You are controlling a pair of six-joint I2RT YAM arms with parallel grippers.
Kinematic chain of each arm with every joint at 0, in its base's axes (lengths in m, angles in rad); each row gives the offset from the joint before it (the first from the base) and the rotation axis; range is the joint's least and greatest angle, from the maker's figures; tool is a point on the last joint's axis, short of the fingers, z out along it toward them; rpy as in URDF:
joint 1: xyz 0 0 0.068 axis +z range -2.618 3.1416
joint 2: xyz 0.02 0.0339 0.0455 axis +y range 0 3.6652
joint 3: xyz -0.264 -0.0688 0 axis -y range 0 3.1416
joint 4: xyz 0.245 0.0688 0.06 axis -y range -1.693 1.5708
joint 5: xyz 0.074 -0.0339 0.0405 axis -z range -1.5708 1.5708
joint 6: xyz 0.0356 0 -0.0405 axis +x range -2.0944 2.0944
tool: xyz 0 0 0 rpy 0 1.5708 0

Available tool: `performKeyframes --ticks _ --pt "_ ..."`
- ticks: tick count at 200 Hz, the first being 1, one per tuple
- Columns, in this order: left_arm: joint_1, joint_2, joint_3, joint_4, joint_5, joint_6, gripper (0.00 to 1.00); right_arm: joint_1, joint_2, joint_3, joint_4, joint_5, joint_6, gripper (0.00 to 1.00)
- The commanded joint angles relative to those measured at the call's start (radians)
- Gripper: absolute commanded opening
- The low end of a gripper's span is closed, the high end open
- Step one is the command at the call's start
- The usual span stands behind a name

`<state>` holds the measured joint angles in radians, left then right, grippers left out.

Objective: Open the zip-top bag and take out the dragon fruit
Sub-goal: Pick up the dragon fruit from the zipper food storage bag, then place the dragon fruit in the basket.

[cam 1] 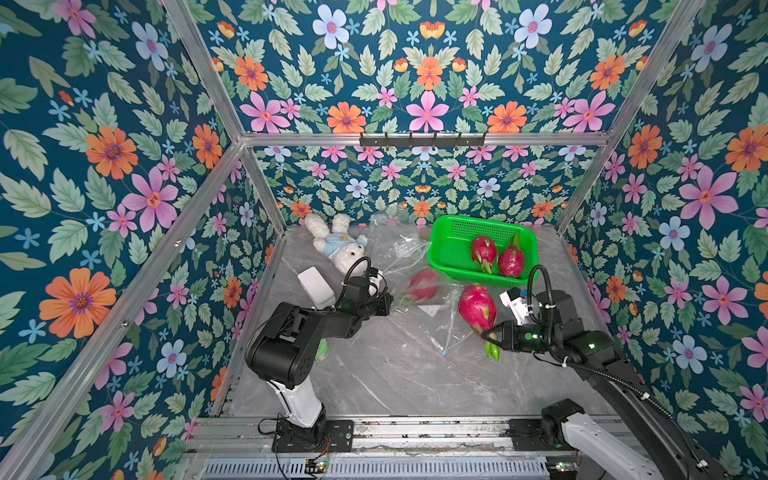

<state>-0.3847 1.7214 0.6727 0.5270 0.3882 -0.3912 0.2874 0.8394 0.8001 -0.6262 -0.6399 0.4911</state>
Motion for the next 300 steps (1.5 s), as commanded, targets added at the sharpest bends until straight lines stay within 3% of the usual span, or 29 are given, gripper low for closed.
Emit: performKeyframes --ticks 1,53,92,139,147,158,163,168,172,233,260,282,300 --pt "0.003 -0.029 -0.012 -0.060 -0.022 0.041 0.00 -0.069 0.065 0.063 0.095 -0.016 -0.055 0.00" --pt "0.002 -0.093 -0.023 -0.164 -0.070 0.109 0.00 -0.188 0.273 0.197 0.247 -0.029 -0.077 0.00" --pt "0.003 -0.114 -0.020 -0.207 -0.088 0.134 0.00 -0.209 0.418 0.290 0.347 -0.054 -0.080 0.00" --pt "0.002 -0.160 -0.043 -0.223 -0.085 0.147 0.00 -0.209 0.674 0.473 0.414 0.035 -0.093 0.00" --pt "0.002 -0.172 -0.046 -0.224 -0.087 0.144 0.07 -0.210 0.723 0.496 0.444 0.049 -0.082 0.00" --pt "0.002 -0.191 -0.051 -0.217 -0.092 0.135 0.30 -0.209 0.792 0.533 0.466 0.079 -0.078 0.00" --pt "0.003 -0.202 -0.051 -0.213 -0.097 0.129 0.53 -0.210 0.835 0.554 0.471 0.088 -0.080 0.00" --pt "0.003 -0.212 -0.053 -0.209 -0.101 0.124 0.93 -0.210 0.876 0.573 0.477 0.090 -0.075 0.00" --pt "0.002 -0.221 -0.054 -0.204 -0.102 0.119 0.99 -0.209 0.904 0.590 0.479 0.094 -0.072 0.00" --pt "0.004 -0.331 -0.040 -0.176 -0.202 0.044 0.99 -0.169 1.223 0.812 0.457 0.178 -0.069 0.00" --pt "0.010 -0.328 -0.045 -0.144 -0.326 -0.113 0.99 -0.147 1.308 0.884 0.423 0.195 -0.063 0.00" --pt "0.042 -0.301 -0.042 -0.096 -0.197 -0.129 0.99 -0.139 1.355 0.917 0.395 0.220 -0.036 0.00" --pt "0.048 -0.298 -0.022 -0.111 -0.145 -0.086 0.85 -0.138 1.379 0.924 0.365 0.267 -0.026 0.00"
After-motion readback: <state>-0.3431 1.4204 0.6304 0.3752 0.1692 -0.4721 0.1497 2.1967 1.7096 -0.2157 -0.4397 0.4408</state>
